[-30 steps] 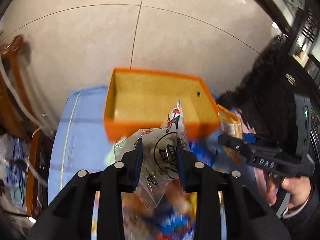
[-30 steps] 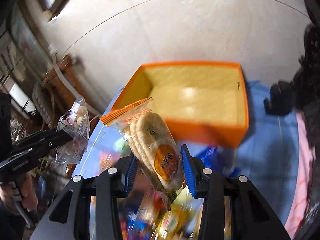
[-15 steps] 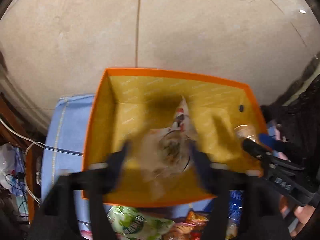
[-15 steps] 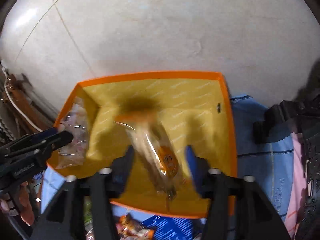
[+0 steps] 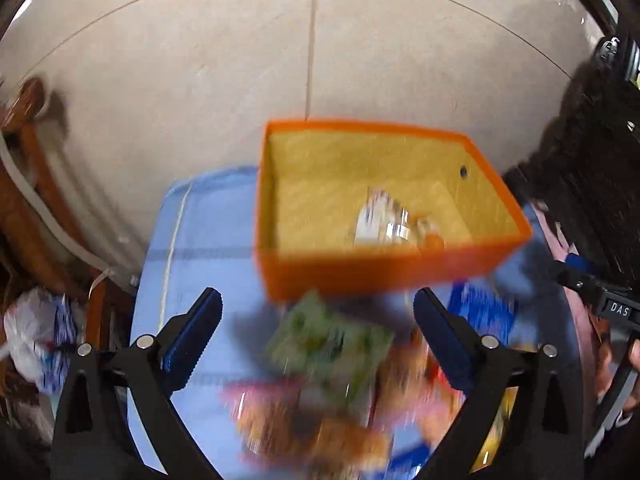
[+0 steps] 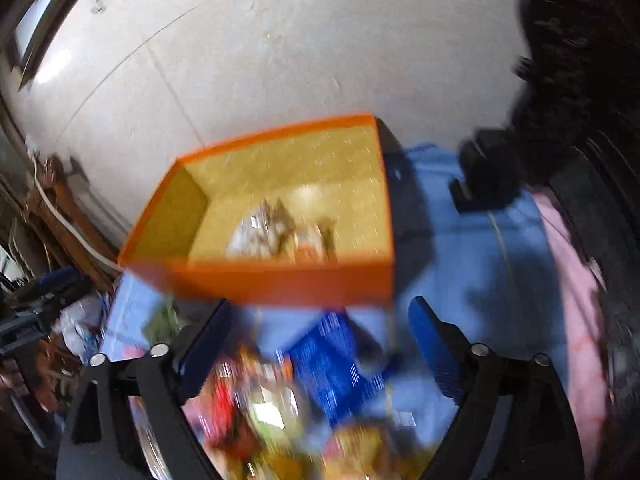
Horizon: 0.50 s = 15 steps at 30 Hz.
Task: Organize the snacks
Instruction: 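Grasp the yellow peanut candy bar with the left tool while the right tool grasps the chocolate wafer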
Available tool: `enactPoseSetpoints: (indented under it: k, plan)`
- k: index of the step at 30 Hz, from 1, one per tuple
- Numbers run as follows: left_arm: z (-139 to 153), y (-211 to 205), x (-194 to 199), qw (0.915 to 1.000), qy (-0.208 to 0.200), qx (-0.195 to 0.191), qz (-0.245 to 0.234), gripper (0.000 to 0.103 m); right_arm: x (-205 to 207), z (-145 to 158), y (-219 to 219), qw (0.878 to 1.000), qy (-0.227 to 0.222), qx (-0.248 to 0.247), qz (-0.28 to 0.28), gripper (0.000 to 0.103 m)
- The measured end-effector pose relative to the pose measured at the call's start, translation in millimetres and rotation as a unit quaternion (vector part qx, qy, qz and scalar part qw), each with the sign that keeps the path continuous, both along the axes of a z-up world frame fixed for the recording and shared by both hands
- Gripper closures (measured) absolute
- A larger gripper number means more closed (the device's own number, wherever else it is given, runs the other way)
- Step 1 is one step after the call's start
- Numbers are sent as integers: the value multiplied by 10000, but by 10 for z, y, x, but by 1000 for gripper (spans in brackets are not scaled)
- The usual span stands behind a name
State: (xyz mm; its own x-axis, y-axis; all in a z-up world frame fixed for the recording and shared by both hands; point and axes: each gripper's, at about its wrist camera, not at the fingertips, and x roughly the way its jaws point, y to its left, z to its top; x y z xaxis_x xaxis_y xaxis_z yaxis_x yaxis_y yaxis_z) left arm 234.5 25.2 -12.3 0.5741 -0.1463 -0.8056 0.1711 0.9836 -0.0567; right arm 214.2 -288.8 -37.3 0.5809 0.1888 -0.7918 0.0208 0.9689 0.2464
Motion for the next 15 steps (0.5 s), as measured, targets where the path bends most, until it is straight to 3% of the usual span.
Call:
enactPoseSetpoints:
  k: [3, 10, 15]
  plan:
    - [-126, 238, -421, 9997, 188, -102, 127, 8, -463, -131, -7, 9996, 276, 32, 5, 7]
    - [-672, 529, -1220, 9945, 949, 132, 414, 8, -1465, -426, -10, 9977, 654, 43, -172, 6]
    - [-1022, 594, -1557, 9874, 1388, 279, 713, 8, -1839, -523, -10, 9962, 829, 99, -236, 6]
